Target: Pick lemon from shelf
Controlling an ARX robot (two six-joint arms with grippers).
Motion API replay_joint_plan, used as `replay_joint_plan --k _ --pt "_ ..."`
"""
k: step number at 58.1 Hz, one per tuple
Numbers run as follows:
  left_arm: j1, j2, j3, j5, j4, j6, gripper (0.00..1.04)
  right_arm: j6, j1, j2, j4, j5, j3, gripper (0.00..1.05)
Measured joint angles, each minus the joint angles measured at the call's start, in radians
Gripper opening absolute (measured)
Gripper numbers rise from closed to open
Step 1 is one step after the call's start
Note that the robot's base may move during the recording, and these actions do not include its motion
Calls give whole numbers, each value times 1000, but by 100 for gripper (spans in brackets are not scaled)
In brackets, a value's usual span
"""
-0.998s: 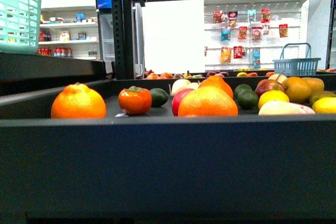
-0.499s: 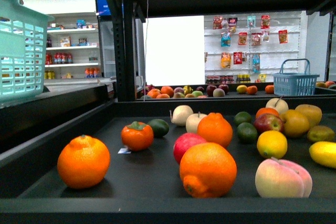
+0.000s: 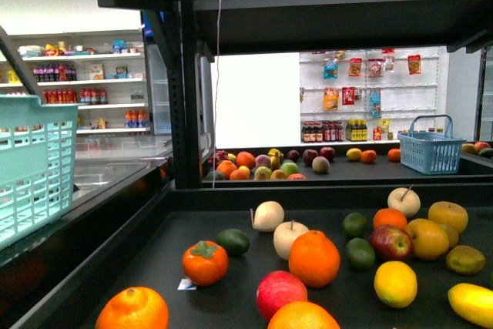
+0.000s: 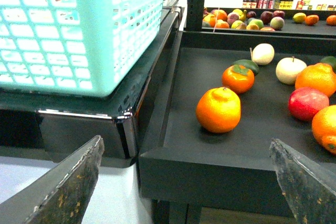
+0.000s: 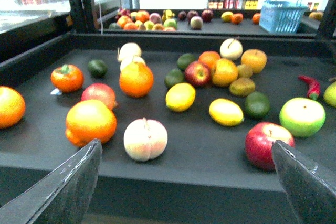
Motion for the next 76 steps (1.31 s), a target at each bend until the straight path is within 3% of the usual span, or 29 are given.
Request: replay_joint_plan --k 43,48,51,62,69,76 --pt "0 0 0 0 0 0 97 0 0 0 1 0 0 97" --pt "3 77 51 41 -146 -206 97 0 0 0 0 -1 0 97" --pt "18 148 92 92 -145 -359 97 0 0 0 1 0 0 97" --pt "194 514 336 290 0 -742 97 0 0 0 1 0 0 97" --pt "280 786 503 343 55 -926 97 0 0 0 1 0 0 97" --pt "309 1029 667 348 113 -1039 97 0 0 0 1 0 0 97"
